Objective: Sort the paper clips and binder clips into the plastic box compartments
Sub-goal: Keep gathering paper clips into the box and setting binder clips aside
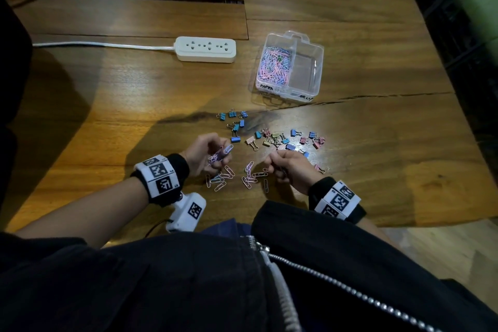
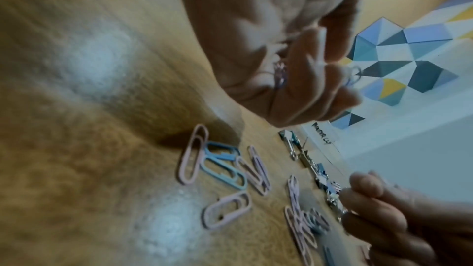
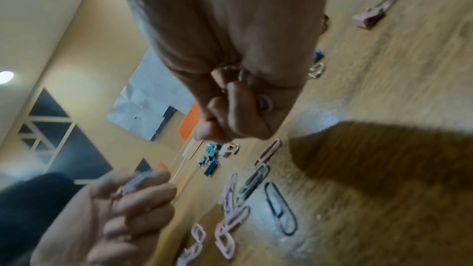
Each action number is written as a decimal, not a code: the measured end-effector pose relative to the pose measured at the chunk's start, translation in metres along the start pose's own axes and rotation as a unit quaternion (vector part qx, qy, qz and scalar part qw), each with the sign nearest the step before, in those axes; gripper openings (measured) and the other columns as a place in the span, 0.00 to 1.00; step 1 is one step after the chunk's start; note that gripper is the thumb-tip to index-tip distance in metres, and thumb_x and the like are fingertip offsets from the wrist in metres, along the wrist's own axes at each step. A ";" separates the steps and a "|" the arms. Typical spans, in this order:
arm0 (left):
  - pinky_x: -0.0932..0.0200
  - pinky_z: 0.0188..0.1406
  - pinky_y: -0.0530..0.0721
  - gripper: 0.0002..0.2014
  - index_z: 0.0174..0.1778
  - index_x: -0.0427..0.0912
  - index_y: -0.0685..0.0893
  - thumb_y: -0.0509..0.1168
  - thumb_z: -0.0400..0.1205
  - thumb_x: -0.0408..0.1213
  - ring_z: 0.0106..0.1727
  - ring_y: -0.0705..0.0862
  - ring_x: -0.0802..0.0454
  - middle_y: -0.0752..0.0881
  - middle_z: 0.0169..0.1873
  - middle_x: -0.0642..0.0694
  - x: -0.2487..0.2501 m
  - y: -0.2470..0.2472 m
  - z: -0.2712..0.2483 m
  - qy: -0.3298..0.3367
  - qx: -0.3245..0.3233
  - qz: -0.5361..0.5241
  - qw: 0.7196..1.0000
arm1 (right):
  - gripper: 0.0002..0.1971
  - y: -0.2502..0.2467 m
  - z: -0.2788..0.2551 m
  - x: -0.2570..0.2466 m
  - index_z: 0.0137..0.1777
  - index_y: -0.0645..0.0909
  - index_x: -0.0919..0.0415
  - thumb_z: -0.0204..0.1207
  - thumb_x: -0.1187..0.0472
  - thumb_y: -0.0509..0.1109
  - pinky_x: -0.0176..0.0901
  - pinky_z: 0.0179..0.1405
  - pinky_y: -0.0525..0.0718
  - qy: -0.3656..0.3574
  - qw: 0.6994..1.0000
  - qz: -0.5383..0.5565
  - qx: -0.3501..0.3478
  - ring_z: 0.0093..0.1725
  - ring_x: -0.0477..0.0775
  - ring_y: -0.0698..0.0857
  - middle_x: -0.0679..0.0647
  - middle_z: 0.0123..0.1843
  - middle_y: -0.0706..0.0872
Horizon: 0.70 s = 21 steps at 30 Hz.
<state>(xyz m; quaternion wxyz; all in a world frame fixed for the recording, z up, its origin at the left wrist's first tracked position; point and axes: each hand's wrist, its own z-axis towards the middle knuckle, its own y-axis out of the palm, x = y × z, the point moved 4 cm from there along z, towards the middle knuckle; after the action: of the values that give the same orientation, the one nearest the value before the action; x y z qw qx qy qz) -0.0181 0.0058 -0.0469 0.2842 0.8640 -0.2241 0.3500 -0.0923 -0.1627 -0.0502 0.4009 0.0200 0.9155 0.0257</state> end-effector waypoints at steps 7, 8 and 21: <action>0.72 0.12 0.67 0.18 0.25 0.42 0.72 0.59 0.83 0.35 0.13 0.69 0.63 0.74 0.14 0.52 0.009 -0.008 -0.003 -0.016 0.088 0.266 0.960 | 0.15 0.006 -0.004 -0.007 0.66 0.66 0.55 0.82 0.67 0.51 0.37 0.26 0.64 -0.131 0.908 -0.390 0.077 0.28 0.45 0.69 0.47 0.30 0.70; 0.71 0.17 0.70 0.17 0.26 0.44 0.71 0.60 0.82 0.39 0.17 0.70 0.62 0.75 0.19 0.53 0.010 -0.008 -0.006 -0.014 0.101 0.352 0.930 | 0.17 0.007 -0.005 -0.007 0.69 0.63 0.55 0.82 0.66 0.51 0.37 0.26 0.64 -0.137 0.902 -0.401 0.082 0.27 0.46 0.68 0.47 0.29 0.69; 0.56 0.46 0.80 0.23 0.59 0.38 0.72 0.54 0.82 0.55 0.50 0.82 0.48 0.83 0.52 0.44 -0.028 0.013 -0.022 -0.032 0.111 0.744 0.658 | 0.16 0.018 -0.003 0.001 0.56 0.73 0.59 0.76 0.47 0.64 0.40 0.47 0.72 -0.116 0.807 -0.571 0.100 0.54 0.55 0.81 0.54 0.54 0.83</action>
<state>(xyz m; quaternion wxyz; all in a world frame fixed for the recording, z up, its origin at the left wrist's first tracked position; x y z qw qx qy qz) -0.0545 0.0160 -0.0501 -0.1765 0.4450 -0.7601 0.4394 -0.0952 -0.1449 -0.0476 0.4423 -0.4633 0.7059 -0.3024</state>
